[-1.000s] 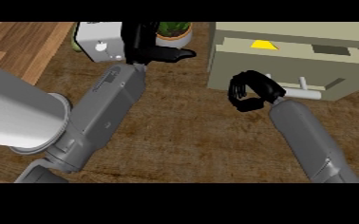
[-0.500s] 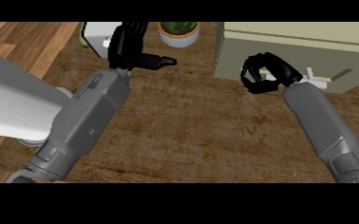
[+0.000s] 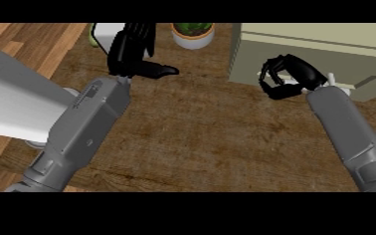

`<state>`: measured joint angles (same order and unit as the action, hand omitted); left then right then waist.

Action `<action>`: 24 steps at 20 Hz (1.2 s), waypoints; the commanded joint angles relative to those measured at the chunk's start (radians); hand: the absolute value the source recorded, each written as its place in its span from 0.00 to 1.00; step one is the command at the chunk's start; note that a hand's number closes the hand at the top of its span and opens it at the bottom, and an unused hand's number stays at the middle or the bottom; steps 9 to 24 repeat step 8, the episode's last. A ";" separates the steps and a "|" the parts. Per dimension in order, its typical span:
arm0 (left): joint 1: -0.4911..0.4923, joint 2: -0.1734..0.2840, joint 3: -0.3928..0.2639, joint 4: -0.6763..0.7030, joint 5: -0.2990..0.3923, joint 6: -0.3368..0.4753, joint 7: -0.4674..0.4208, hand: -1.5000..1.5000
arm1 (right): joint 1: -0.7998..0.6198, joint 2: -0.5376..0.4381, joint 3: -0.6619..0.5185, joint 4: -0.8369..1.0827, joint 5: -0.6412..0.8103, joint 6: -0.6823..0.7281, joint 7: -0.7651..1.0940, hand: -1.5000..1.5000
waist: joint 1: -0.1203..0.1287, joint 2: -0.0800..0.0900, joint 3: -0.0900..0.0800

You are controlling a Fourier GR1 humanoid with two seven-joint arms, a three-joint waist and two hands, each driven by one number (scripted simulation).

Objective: Pick up the cup, place it into the drawer and close the drawer

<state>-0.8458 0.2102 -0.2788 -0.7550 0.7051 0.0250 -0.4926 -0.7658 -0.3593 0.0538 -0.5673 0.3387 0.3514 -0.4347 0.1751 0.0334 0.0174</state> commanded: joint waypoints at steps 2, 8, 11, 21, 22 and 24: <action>0.019 -0.005 -0.010 -0.016 0.002 -0.022 0.006 0.00 | -0.181 -0.112 -0.093 0.026 -0.010 -0.094 0.080 1.00 | 0.038 0.015 -0.014; 0.023 0.017 0.001 -0.029 0.012 -0.038 0.015 0.00 | -0.168 -0.138 -0.098 -0.003 -0.031 -0.049 0.090 1.00 | 0.050 0.014 -0.015; 0.023 0.017 0.001 -0.029 0.012 -0.038 0.015 0.00 | -0.168 -0.138 -0.098 -0.003 -0.031 -0.049 0.090 1.00 | 0.050 0.014 -0.015; 0.023 0.017 0.001 -0.029 0.012 -0.038 0.015 0.00 | -0.168 -0.138 -0.098 -0.003 -0.031 -0.049 0.090 1.00 | 0.050 0.014 -0.015; 0.023 0.017 0.001 -0.029 0.012 -0.038 0.015 0.00 | -0.168 -0.138 -0.098 -0.003 -0.031 -0.049 0.090 1.00 | 0.050 0.014 -0.015; 0.023 0.017 0.001 -0.029 0.012 -0.038 0.015 0.00 | -0.168 -0.138 -0.098 -0.003 -0.031 -0.049 0.090 1.00 | 0.050 0.014 -0.015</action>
